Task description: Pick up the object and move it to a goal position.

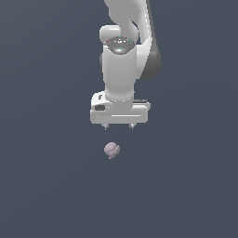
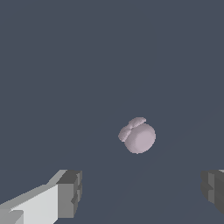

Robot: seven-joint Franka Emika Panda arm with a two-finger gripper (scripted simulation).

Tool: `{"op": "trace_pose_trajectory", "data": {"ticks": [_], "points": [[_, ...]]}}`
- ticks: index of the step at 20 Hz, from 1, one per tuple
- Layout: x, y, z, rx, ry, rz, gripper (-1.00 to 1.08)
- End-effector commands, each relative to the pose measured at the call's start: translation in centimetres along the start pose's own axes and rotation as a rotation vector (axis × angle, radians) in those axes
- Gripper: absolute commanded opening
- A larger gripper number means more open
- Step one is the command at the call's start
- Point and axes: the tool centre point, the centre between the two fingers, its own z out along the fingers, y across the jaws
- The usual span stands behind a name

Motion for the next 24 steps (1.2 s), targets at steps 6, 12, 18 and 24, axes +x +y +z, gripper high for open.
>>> {"op": "trace_pose_trajectory", "data": {"ticks": [6, 12, 18, 24], "points": [[0.9, -1.0, -0.9, 0.014, 0.026, -0.017, 1.0], [1.5, -1.8, -1.6, 0.023, 0.045, -0.029, 1.0], [1.5, -1.6, -1.1, 0.025, 0.04, 0.002, 1.0], [1.5, -1.1, 0.2, 0.027, 0.024, 0.086, 1.0]]}}
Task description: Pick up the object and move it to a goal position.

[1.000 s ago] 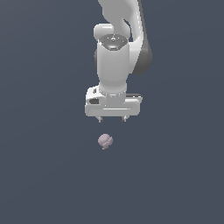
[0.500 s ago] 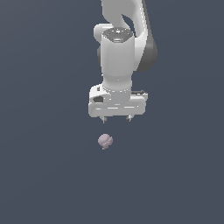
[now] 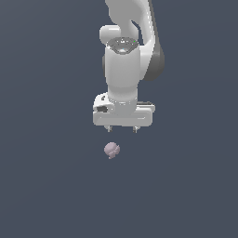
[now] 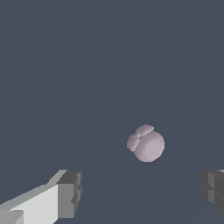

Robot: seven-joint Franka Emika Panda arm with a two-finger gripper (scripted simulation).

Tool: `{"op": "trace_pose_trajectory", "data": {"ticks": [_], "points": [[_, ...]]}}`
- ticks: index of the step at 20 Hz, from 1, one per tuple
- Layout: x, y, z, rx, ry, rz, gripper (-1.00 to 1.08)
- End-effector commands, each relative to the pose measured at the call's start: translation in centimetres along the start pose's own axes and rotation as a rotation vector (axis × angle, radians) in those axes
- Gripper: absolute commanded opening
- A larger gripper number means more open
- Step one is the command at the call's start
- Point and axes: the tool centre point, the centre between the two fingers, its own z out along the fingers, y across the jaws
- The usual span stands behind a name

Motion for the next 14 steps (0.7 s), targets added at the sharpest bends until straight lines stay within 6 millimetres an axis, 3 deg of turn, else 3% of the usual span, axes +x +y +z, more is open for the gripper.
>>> {"op": "trace_pose_trajectory", "data": {"ticks": [1, 14], "points": [[0.0, 0.3, 0.7, 0.0, -0.008, 0.043, 1.0], [-0.4, 2.6, 6.4, -0.02, -0.066, 0.401, 1.0]]}}
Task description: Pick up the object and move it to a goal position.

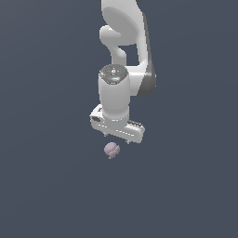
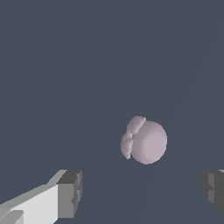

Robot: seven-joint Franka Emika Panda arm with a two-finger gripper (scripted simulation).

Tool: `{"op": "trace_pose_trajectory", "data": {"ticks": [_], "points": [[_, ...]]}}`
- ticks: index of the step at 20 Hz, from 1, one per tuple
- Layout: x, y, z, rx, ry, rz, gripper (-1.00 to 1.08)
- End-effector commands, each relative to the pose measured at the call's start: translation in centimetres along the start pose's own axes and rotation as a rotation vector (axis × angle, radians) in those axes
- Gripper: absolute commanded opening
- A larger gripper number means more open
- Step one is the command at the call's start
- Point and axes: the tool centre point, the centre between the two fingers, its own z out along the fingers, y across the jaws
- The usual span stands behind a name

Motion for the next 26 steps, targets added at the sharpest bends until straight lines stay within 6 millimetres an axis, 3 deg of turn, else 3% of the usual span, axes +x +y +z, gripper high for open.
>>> {"op": "trace_pose_trajectory", "data": {"ticks": [1, 13, 26], "points": [[0.1, 0.5, 1.2, -0.007, -0.011, 0.077, 1.0], [0.3, 2.4, 5.7, -0.043, -0.043, 0.353, 1.0], [0.3, 2.9, 7.0, -0.052, -0.049, 0.41, 1.0]]}}
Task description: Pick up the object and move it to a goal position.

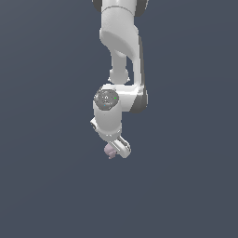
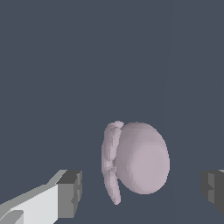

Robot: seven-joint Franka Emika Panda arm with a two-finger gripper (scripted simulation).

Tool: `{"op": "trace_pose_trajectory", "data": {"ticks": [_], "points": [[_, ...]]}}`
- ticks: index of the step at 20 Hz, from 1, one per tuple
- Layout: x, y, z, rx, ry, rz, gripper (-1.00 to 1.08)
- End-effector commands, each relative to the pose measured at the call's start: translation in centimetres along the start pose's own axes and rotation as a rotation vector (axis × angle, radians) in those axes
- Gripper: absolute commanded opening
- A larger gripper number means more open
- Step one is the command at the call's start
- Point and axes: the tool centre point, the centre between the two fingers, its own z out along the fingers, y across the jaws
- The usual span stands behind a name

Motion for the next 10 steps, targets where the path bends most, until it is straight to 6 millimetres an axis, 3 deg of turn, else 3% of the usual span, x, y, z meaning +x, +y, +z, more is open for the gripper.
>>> {"op": "trace_pose_trajectory", "data": {"ticks": [1, 10], "points": [[0.0, 0.0, 0.5, 0.0, 0.0, 0.001, 1.0], [-0.1, 0.1, 4.5, -0.001, 0.0, 0.005, 1.0]]}}
